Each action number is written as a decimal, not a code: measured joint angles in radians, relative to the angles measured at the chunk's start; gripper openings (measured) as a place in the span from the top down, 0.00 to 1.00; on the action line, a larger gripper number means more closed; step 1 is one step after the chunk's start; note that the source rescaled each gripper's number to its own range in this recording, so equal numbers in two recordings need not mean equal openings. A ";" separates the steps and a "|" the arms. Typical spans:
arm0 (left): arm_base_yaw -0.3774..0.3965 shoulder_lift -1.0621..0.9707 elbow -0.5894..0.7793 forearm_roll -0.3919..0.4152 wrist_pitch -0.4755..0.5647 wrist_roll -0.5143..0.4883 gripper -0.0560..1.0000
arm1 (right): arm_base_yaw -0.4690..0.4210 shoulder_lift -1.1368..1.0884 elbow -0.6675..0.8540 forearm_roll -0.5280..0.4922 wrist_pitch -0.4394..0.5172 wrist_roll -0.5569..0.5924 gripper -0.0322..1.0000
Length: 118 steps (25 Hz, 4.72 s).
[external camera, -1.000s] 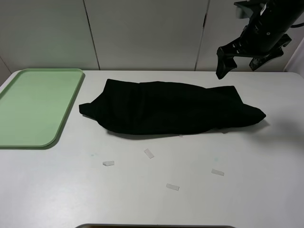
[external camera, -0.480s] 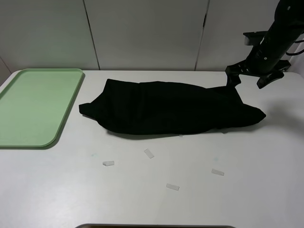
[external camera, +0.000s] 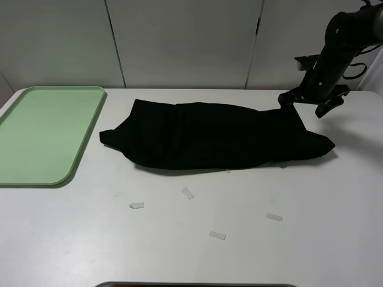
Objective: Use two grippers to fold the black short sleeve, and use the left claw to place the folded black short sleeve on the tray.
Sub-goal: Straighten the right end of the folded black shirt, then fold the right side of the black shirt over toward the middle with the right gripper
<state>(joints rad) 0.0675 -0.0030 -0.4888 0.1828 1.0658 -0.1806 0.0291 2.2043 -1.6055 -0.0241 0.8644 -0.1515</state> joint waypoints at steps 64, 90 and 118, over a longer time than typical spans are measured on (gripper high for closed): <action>0.000 0.000 0.000 0.003 0.004 0.000 0.02 | -0.006 -0.193 -0.023 -0.373 0.279 -0.074 0.91; 0.000 0.000 0.000 0.004 0.004 0.001 0.02 | 0.144 -0.090 -0.023 -0.342 0.321 0.132 0.91; 0.000 0.000 0.000 0.004 0.004 0.001 0.02 | 0.281 -0.132 -0.241 -0.284 0.279 0.387 0.00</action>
<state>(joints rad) 0.0675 -0.0030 -0.4888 0.1867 1.0699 -0.1795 0.3104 2.0723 -1.8465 -0.3078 1.1432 0.2351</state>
